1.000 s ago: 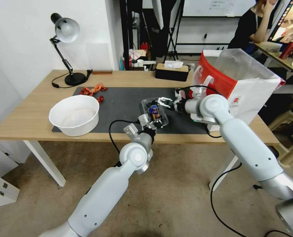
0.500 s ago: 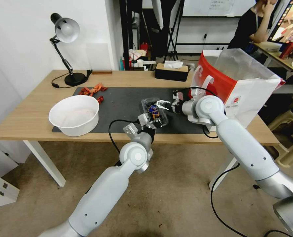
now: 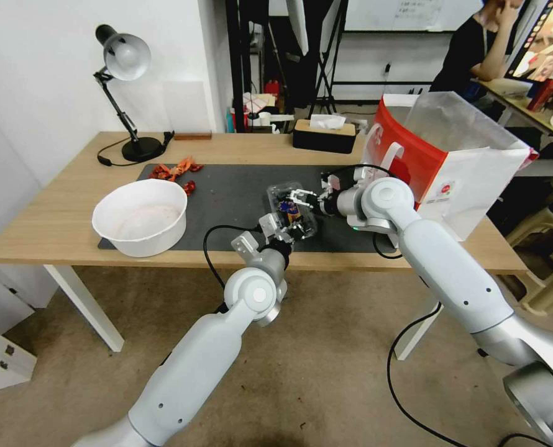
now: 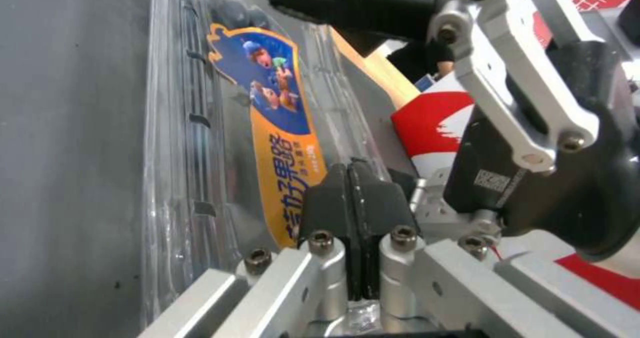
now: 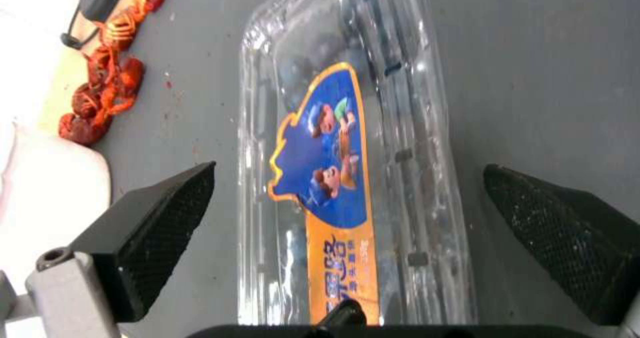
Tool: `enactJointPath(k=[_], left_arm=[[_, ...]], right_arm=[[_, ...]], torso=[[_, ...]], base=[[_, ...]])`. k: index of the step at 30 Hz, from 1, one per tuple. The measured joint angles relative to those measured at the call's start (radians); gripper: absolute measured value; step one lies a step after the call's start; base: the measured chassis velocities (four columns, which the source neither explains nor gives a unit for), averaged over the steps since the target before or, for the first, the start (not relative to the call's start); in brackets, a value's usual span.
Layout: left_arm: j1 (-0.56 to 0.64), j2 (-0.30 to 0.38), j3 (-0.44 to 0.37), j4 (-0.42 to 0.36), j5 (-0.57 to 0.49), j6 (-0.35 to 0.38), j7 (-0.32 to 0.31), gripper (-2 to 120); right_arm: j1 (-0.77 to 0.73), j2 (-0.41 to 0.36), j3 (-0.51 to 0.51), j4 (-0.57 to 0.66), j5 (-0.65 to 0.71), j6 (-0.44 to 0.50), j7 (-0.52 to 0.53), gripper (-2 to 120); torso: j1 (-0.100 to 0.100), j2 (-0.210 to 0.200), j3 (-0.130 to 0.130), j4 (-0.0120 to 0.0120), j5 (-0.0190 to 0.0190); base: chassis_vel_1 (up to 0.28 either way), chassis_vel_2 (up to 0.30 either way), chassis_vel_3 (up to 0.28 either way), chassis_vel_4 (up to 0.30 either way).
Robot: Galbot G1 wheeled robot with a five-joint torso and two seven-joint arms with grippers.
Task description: Close the takeout container lid, then place the container into the takeout bag.
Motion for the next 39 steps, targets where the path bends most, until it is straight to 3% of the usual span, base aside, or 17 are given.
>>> enactJointPath(k=[6, 19, 24, 25, 29, 37, 39], left_arm=[[0.0, 0.001, -0.002, -0.004, 0.0, 0.0, 0.0, 0], [0.006, 0.016, -0.014, -0.019, -0.001, -0.001, 0.001, 0], [0.022, 0.033, -0.028, -0.051, -0.001, -0.001, 0.004, 0], [0.038, 0.052, -0.043, -0.08, 0.004, -0.001, 0.008, 0], [0.095, 0.108, -0.094, -0.154, 0.032, -0.001, 0.03, 0], [0.307, 0.245, -0.228, -0.288, 0.183, -0.026, 0.119, 0], [0.405, 0.281, -0.268, -0.32, 0.272, -0.06, 0.148, 0]], right_arm=[[0.0, 0.007, 0.0, -0.007, 0.015, 0.0, 0.023, 85], [-0.019, 0.004, 0.015, -0.001, 0.021, 0.0, 0.049, 38], [-0.03, 0.007, 0.033, 0.003, 0.017, 0.0, 0.042, 22], [-0.032, 0.01, 0.045, 0.004, 0.015, 0.0, 0.038, 13], [-0.036, 0.015, 0.071, 0.009, 0.015, 0.0, 0.023, 0], [-0.054, 0.014, 0.106, 0.012, 0.005, 0.0, -0.027, 0], [-0.064, 0.014, 0.12, 0.014, -0.001, 0.0, -0.05, 0]], torso=[[0.0, 0.0, 0.0, 0.0002, 0.0], [0.0, 0.0, 0.0, 0.0001, 0.0001], [0.0, 0.0, 0.0, 0.0001, 0.0001], [0.0, 0.0, 0.0, -0.0001, -0.0001], [0.0, 0.0, 0.0, 0.0002, -0.0001], [0.0, 0.0, 0.0, 0.0004, -0.0003], [0.0, 0.0, 0.0, 0.0005, -0.0001]], base=[[0.0, 0.0, 0.0, 0.0], [0.0, 0.0, 0.0, 0.0], [0.0, 0.0, 0.0, 0.0], [0.0, 0.0, 0.0, 0.0], [0.0, 0.0, 0.0, 0.0], [0.0, 0.0, 0.0, 0.0], [0.0, 0.0, 0.0, 0.0]])
